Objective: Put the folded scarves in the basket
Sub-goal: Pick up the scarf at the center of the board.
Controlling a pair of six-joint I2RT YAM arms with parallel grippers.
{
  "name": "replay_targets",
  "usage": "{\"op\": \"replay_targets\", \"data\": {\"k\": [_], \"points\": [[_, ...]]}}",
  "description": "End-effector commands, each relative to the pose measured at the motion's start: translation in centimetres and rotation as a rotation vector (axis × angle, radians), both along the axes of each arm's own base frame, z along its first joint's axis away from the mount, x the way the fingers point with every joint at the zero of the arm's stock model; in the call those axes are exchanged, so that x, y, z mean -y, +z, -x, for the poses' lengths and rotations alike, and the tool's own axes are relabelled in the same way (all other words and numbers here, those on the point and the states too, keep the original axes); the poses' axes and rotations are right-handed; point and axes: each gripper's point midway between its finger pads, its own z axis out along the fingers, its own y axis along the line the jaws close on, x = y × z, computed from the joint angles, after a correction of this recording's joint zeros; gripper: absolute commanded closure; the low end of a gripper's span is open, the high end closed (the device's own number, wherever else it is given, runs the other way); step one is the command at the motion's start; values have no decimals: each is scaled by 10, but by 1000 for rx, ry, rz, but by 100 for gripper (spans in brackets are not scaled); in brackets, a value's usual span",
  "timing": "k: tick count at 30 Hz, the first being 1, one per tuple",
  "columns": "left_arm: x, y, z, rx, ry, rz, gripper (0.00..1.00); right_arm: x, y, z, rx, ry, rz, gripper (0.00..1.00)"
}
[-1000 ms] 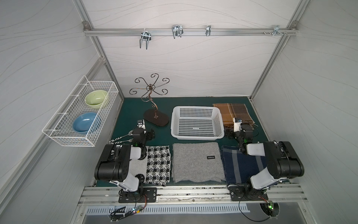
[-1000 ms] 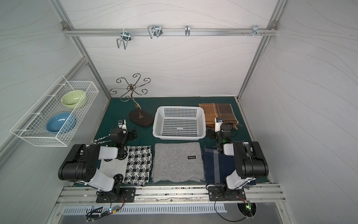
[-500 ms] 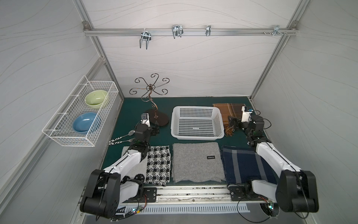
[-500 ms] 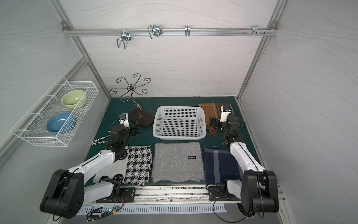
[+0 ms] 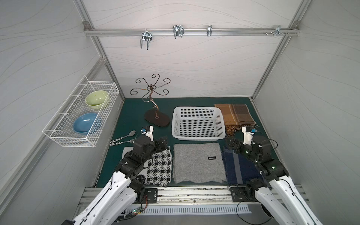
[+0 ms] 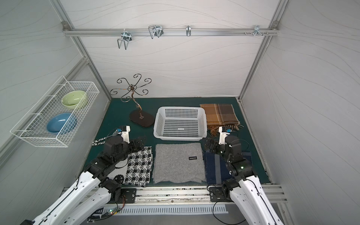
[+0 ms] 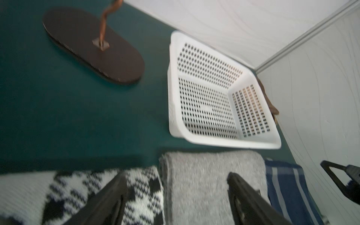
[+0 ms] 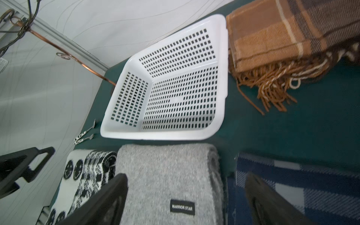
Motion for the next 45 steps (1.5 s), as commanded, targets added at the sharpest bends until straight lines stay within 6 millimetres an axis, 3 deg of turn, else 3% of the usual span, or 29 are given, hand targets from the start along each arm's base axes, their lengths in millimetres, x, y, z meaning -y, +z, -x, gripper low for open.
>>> {"op": "replay_targets", "data": {"k": [1, 7, 12, 18, 27, 35, 40, 45], "points": [[16, -28, 21, -125, -24, 68, 17, -6, -40, 25, -176, 6, -17, 6], [36, -51, 39, -138, -76, -3, 18, -24, -80, 43, -251, 67, 46, 8], [56, -69, 45, -176, -117, -28, 17, -37, -110, 44, -339, 104, 141, 10], [57, -89, 46, -208, -85, -35, 17, -43, -129, 39, -384, 104, 161, 10], [59, -102, 45, -233, -81, -67, 18, -52, -138, 35, -405, 145, 202, 10], [56, -117, 45, -261, -70, -107, 17, -54, -172, 41, -486, 149, 217, 10], [53, -126, 47, -280, -64, -136, 17, -68, -187, 49, -547, 202, 207, 24], [47, -125, 47, -277, -49, -152, 17, -76, -188, 49, -547, 227, 215, 58]]}}
